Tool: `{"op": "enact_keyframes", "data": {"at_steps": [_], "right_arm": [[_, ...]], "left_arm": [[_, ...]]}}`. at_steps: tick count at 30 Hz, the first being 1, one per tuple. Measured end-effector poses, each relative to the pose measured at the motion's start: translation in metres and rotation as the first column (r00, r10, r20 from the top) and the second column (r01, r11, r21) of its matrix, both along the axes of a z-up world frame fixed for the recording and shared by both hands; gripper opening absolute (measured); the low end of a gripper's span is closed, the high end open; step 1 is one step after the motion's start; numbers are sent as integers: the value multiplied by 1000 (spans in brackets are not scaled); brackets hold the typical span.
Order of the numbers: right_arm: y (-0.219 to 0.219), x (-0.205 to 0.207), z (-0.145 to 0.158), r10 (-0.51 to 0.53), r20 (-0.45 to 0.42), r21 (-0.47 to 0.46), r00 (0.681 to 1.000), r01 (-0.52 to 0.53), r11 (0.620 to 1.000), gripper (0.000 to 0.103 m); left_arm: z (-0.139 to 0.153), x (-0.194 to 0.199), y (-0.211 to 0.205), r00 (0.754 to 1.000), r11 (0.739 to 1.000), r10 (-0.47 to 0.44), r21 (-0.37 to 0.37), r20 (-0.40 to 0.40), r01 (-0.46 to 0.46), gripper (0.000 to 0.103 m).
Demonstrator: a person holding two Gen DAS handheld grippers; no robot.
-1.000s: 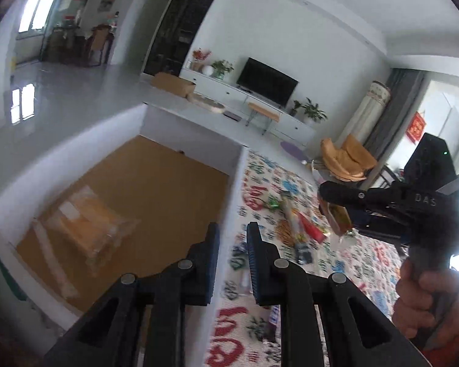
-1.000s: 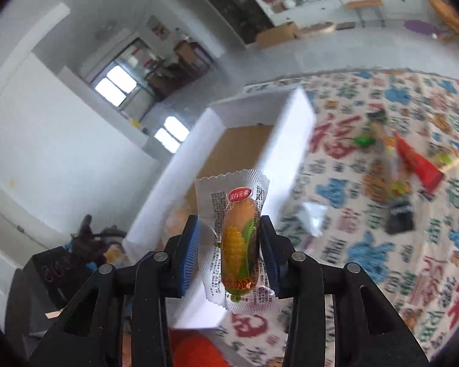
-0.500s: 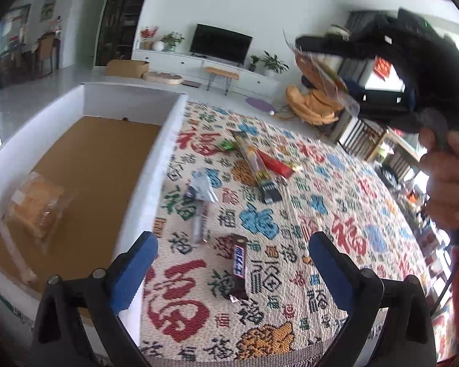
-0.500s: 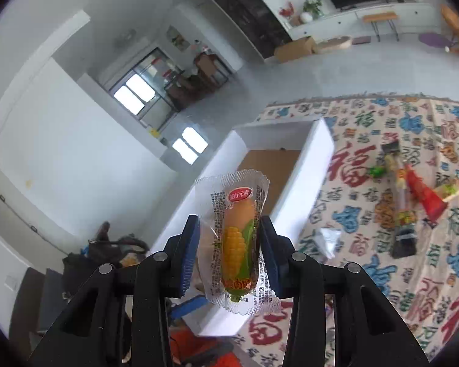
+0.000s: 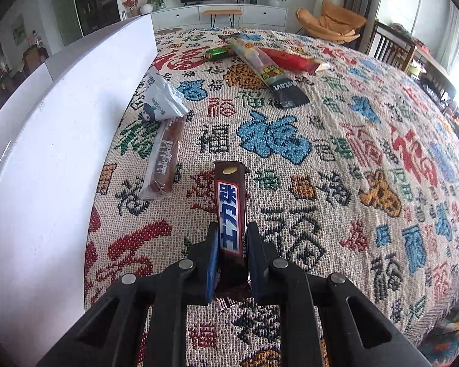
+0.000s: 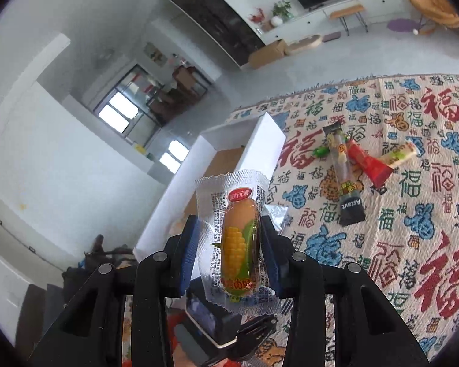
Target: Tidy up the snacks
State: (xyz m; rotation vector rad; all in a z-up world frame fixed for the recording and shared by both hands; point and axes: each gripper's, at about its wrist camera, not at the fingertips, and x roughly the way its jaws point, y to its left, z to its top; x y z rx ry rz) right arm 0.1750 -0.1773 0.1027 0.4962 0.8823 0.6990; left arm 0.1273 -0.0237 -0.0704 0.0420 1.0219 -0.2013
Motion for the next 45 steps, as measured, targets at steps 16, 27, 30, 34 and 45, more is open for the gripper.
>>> {"op": "enact_keyframes", "data": {"at_steps": [16,27,30,34,45], "right_arm": [[179,43,-2,241,-15,26,970,-241,970,45],[134,47,-25,122,53,-119,991,-115,986,70],[65,36,-52,-3,124,-303,992,41,952,72],[-33,12,-117,-183,185,-578,965,258,774,72],[-140,-31,-182,-354,218,-710,909,397,582,78]], "left_arm": [[139,-19,207,885,911,411,-128,219,-392,19],[129,-31,170,893,933,359,-115,272,-340,103],[122,-28,108,938,973,222,-119,264,-197,103],[79,-11,15,987,994,21,-112,156,-4,103],[-22,76,-94,998,998,-59,36,18,58,103]]}}
